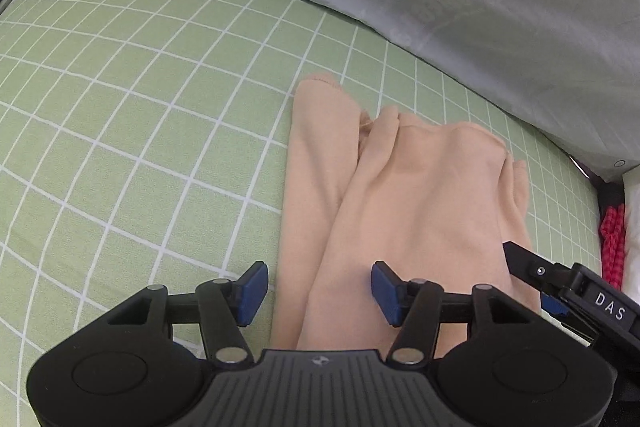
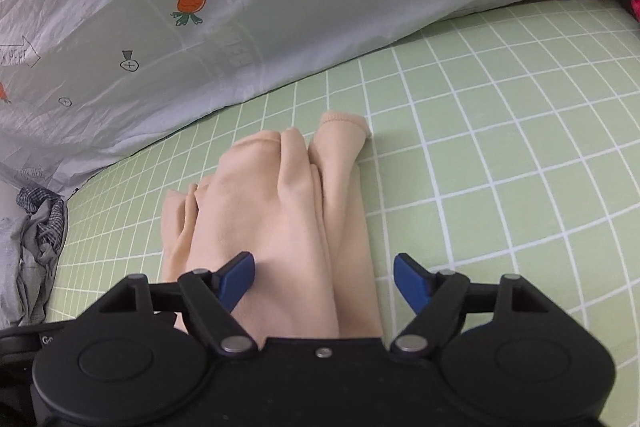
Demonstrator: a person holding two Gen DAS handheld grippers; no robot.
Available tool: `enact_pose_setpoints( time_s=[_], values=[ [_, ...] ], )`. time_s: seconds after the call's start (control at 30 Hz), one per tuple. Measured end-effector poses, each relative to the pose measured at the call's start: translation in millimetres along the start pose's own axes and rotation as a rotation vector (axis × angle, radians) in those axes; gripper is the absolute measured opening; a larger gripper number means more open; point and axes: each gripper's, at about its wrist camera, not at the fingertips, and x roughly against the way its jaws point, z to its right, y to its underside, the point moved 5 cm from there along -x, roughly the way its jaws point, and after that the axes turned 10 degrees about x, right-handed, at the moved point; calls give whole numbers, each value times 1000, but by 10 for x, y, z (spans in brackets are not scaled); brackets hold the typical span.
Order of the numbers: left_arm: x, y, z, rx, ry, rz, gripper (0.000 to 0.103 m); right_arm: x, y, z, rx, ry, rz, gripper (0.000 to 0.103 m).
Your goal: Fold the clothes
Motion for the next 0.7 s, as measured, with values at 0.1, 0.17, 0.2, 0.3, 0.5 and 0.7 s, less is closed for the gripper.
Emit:
enact_pose_setpoints(
  time_s=[0.1, 0.17, 0.2, 0.3, 0.5, 0.7],
  values=[
    [-27, -4, -7, 13, 29, -6, 58, -66, -13, 10, -24, -27, -7, 78],
    [-45, -7, -11, 22, 49, -10, 55, -110, -9, 24, -68, -60, -16, 77],
    [-54, -8, -13, 26, 59, -13, 50, -131, -6, 32, -93, -78, -20, 75],
    [-67, -5, -13, 36, 87, -17, 21, -142, 7, 14, -118, -145, -16, 53],
    [187, 169, 139, -37, 117, 16, 13, 105, 66, -145, -28, -158, 5, 18],
    [586, 424, 231, -94, 167, 51, 13, 752, 259, -327, 18, -121, 60, 17]
  ],
)
